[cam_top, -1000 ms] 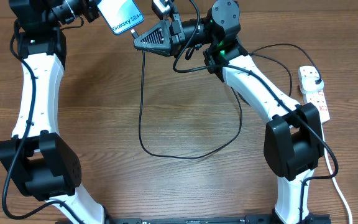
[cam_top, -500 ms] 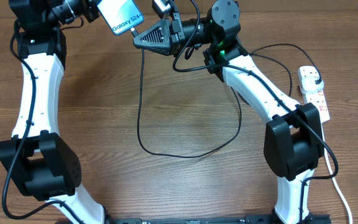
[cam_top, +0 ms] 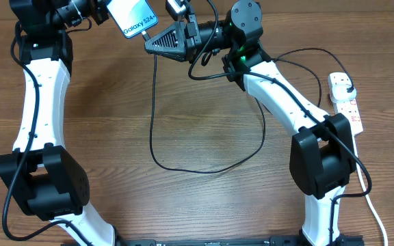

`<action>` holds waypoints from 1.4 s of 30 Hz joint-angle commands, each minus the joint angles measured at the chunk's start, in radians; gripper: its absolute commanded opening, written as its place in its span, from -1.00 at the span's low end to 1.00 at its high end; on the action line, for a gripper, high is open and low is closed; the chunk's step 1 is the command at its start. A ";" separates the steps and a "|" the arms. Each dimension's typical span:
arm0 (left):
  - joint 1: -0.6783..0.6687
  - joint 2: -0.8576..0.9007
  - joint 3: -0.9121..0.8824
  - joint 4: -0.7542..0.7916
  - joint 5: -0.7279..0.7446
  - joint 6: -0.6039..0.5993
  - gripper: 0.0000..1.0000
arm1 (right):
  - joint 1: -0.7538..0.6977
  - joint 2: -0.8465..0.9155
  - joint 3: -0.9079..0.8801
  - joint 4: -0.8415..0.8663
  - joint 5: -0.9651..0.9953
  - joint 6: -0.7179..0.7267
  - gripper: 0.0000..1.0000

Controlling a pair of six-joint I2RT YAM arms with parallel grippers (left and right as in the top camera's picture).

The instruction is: Plug charger to phone and switch on socket

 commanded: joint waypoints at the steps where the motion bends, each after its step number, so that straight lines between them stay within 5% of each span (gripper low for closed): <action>1: -0.019 -0.023 0.022 0.011 0.021 0.005 -0.92 | 0.005 -0.027 0.016 0.007 0.040 0.008 -0.92; 42: -0.019 -0.023 0.022 0.011 0.014 -0.010 -0.92 | -0.032 -0.027 0.016 0.000 0.105 0.026 -0.92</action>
